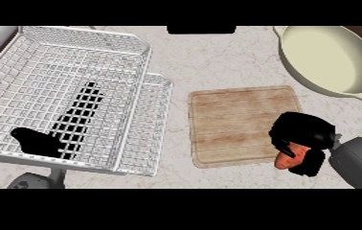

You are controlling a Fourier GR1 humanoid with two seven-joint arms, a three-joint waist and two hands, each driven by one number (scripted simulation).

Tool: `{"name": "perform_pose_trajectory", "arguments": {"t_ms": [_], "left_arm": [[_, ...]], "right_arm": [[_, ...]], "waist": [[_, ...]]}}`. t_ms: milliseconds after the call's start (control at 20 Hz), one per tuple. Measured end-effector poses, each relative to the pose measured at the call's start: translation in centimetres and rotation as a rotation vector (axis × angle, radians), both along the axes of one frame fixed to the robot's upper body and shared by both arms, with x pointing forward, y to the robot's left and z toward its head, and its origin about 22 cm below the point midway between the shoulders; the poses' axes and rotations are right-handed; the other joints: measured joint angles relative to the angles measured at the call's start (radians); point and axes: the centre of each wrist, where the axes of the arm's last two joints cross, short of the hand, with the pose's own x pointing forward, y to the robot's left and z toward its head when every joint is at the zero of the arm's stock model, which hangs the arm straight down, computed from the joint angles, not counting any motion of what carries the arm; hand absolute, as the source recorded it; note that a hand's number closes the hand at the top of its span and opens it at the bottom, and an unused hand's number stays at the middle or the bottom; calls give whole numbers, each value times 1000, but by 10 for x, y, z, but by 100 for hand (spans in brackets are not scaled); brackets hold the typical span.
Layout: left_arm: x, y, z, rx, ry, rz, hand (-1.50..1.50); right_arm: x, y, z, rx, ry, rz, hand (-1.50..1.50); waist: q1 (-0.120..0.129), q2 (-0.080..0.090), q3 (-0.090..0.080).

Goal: Pick the sweet potato from the cutting board and place it in the pot

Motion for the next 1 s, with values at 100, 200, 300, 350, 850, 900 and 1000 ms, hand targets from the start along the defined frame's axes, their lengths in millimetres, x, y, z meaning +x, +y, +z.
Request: {"name": "perform_pose_trajectory", "arguments": {"t_ms": [100, 200, 300, 350, 850, 900, 1000], "left_arm": [[-3, 3, -1, 4, 3, 15, 0], [-5, 6, -2, 4, 3, 23, 0], [-7, 8, -2, 5, 2, 26, 0], [-8, 9, -2, 4, 4, 31, 0], [-14, 15, -4, 24, 14, 65, 0], [-13, 14, -3, 25, 12, 64, 0], [-12, 13, -3, 27, 9, 61, 0]], "right_arm": [[-13, -3, -1, 7, -21, -35, 150], [-24, -8, 0, 16, -29, -66, 150], [-35, -16, 3, 38, -41, -98, 150], [-41, -18, 6, 56, -50, -113, 150], [-42, -42, 69, 478, -293, -444, 150], [-42, -47, 77, 511, -321, -475, 150], [-42, -57, 93, 571, -369, -540, 150]], "waist": [[-13, -5, 0], [-23, -6, 2], [-30, -5, 2], [-36, -6, 2], [-61, -8, 6], [-59, -7, 6], [-54, -4, 5]]}}
